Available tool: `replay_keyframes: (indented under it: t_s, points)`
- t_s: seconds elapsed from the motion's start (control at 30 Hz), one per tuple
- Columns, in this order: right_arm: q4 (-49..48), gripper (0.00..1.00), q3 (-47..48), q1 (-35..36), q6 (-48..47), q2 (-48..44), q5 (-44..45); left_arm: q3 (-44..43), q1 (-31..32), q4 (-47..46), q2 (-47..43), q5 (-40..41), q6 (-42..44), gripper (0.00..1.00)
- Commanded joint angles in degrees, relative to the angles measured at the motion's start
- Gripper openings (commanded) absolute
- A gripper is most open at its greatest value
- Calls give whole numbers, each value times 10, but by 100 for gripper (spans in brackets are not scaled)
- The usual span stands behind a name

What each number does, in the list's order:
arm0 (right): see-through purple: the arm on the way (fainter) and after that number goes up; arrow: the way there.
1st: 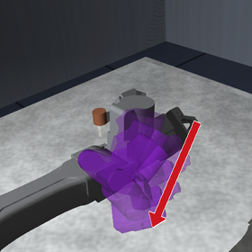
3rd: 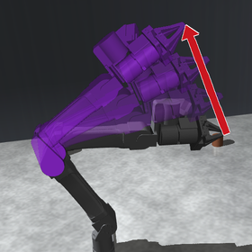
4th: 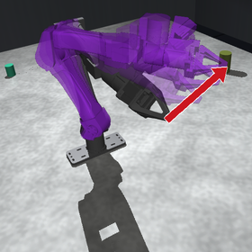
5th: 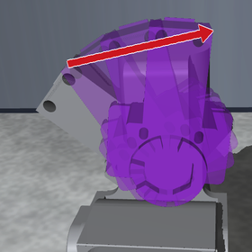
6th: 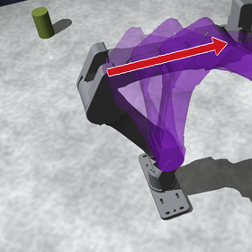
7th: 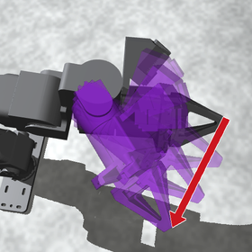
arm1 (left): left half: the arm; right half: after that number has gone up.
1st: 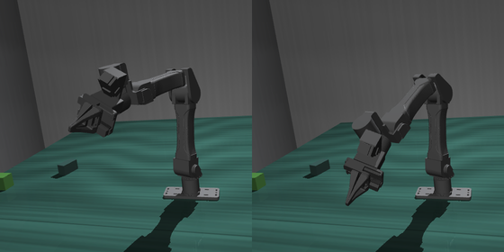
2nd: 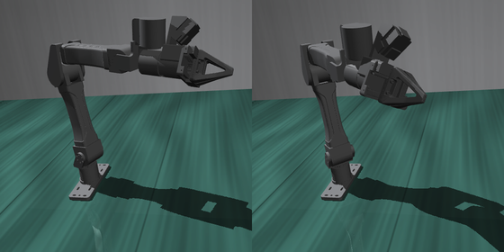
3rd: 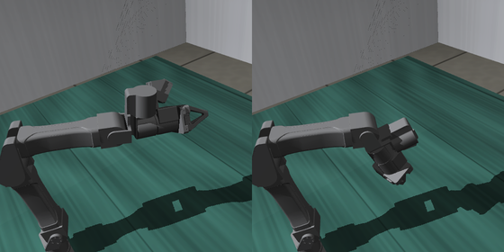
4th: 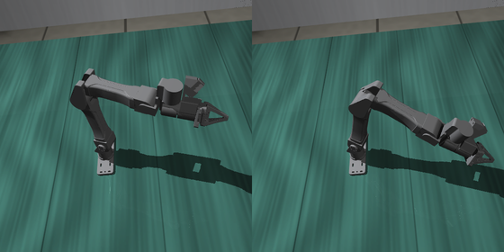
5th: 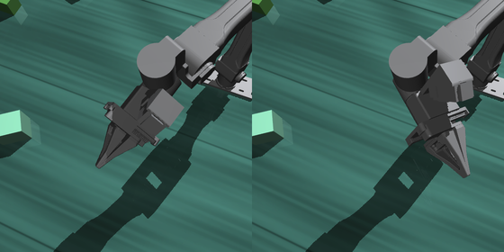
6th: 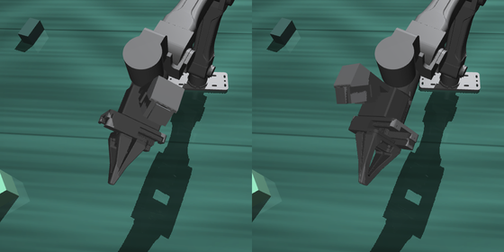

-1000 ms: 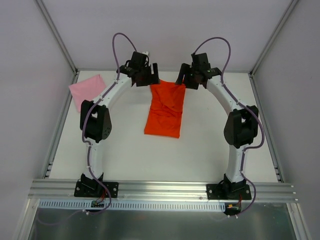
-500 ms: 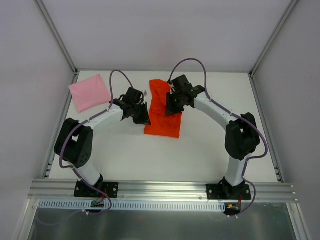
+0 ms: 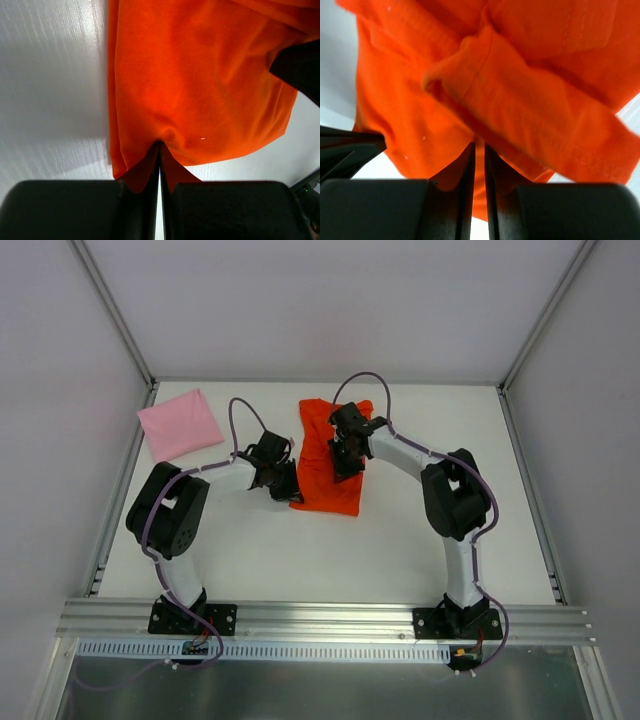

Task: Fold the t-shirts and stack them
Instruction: Fold the folded rectangular tshirt in 1/3 of the way

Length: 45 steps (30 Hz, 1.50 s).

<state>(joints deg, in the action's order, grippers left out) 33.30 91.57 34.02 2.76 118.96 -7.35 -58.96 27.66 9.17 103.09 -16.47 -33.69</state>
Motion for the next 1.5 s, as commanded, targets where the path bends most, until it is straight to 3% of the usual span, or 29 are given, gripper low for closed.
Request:
replay_keyframes:
  t_s: [0.0,0.37,0.7,0.73,0.77,0.8,0.83,0.87,0.93,1.0,1.1,1.23,1.33,1.47]
  points:
    - [-2,14,43,2,-40,13,47,-19,-3,-17,15,6,-6,0]
    - [-15,17,201,-31,-92,81,176,-21,-3,-4,37,24,-6,0]
    - [-27,35,311,-59,-113,44,89,-48,-3,29,20,23,13,0]
    - [-15,38,307,-60,-110,19,88,-55,-4,37,13,28,26,3]
    - [-5,40,303,-60,-109,7,86,-65,-4,47,7,29,33,16]
    - [15,44,295,-58,-109,-6,80,-87,-4,68,-7,33,40,22]
    - [23,51,282,-59,-106,-20,80,-98,-4,79,-15,35,55,30]
    - [29,56,238,-59,-101,-56,60,-119,-5,89,-25,43,62,46]
    - [26,70,132,-60,-72,-124,50,-135,-9,111,-57,58,75,52]
    - [2,86,52,-59,-32,-169,30,-140,-17,127,-81,63,82,68]
    - [-40,87,-101,-58,48,-242,2,-134,-30,136,-91,65,91,82]
    - [-106,86,-283,-49,137,-297,-32,-93,-38,119,-69,15,83,83]
    - [-155,83,-337,-24,177,-287,-35,-53,-38,80,-57,-16,62,81]
    - [-164,79,-338,11,195,-242,-7,-25,-38,54,-41,-22,54,79]
